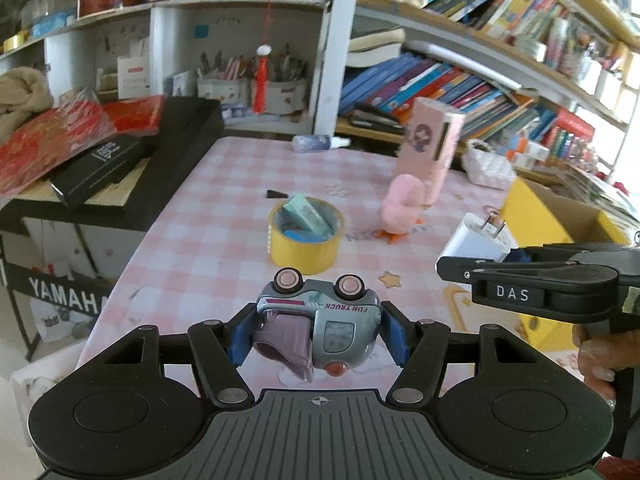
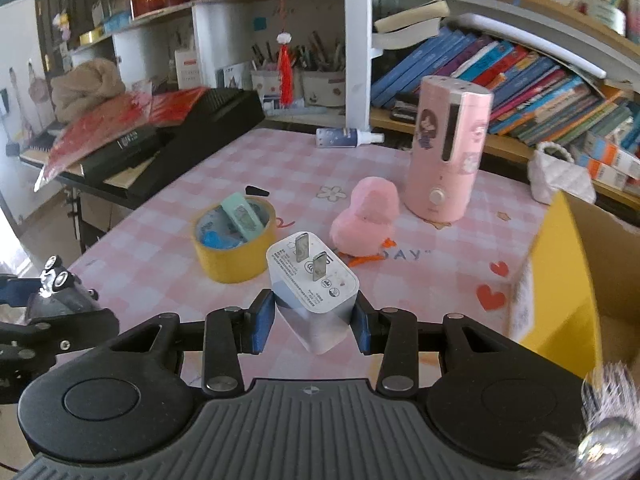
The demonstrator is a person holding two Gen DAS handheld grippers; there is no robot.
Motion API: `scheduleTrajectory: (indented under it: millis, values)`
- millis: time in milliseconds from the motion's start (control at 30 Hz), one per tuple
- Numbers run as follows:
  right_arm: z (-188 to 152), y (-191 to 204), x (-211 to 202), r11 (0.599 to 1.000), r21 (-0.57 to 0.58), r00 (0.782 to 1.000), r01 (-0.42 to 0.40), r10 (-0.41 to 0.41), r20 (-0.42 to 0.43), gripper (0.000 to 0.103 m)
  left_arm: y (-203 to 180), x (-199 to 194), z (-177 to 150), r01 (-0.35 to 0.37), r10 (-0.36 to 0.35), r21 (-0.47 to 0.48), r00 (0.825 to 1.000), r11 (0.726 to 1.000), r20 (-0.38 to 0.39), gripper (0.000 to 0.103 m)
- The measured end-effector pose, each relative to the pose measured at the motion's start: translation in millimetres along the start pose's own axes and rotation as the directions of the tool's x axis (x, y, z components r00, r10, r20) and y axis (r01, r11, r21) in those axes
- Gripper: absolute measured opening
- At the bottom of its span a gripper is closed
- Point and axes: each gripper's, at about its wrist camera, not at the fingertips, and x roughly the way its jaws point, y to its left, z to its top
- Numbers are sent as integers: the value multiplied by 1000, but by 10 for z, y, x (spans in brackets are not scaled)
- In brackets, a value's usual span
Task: Organize objects
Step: 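Carry the toy truck and charger plug toward the yellow box with both tools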
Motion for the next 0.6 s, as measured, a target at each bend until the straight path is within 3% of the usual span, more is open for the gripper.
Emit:
scheduleTrajectory:
  millis: [267, 600]
  values:
    - [-292, 131, -590, 995, 88, 999, 38, -38, 3, 38, -21, -410, -257, 58, -57, 43, 998, 997, -5, 63]
    - [-739, 333, -1004, 985, 142, 995, 102, -99, -26, 38, -83, -748, -568, 104, -103, 93, 995, 990, -17, 63]
